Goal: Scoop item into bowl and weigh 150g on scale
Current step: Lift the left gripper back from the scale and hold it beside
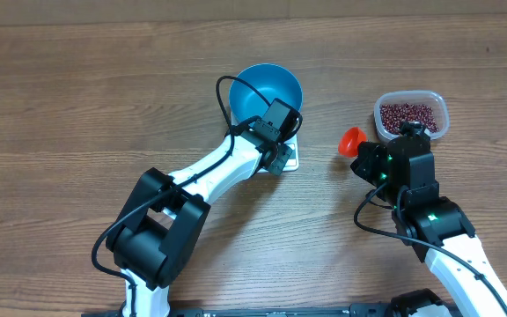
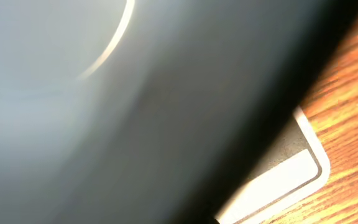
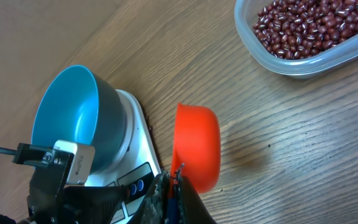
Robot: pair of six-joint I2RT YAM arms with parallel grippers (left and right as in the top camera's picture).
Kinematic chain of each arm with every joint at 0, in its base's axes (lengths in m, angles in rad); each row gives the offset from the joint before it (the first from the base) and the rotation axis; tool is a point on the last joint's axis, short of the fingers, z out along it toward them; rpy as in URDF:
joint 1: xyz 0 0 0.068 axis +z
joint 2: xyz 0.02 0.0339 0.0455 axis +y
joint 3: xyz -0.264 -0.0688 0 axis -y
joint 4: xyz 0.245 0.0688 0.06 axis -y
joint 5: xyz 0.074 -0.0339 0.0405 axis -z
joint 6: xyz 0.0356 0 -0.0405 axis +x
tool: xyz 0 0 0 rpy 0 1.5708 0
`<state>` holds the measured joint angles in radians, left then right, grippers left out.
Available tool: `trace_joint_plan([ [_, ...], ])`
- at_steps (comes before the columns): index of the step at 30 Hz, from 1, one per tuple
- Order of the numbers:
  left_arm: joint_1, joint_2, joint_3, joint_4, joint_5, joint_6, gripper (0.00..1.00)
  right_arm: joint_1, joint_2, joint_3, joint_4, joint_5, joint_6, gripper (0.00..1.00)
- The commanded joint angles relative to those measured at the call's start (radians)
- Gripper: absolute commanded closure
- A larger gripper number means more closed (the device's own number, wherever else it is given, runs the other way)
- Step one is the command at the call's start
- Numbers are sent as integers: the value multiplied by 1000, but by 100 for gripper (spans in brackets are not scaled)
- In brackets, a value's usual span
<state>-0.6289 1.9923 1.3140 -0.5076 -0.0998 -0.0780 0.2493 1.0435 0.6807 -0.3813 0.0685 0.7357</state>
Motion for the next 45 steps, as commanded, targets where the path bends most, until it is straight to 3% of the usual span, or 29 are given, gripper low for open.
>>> trace_joint_plan([
  [1,-15,59,-19,-3,-13,72,96,-3,0,21,8,21,-5,96],
  [20,-32,126,-17,-17,-44,72,95,-3,0,21,8,21,-5,96],
  [24,-32,106,24,-95,-68,70,96,-3,0,21,8,21,-5,96],
  [41,-32,-358,65,-349,26,29,95,-3,0,21,-14,21,-5,96],
  [45,-31,-441,65,-397,13,28,79,-3,0,21,-18,21,-5,96],
])
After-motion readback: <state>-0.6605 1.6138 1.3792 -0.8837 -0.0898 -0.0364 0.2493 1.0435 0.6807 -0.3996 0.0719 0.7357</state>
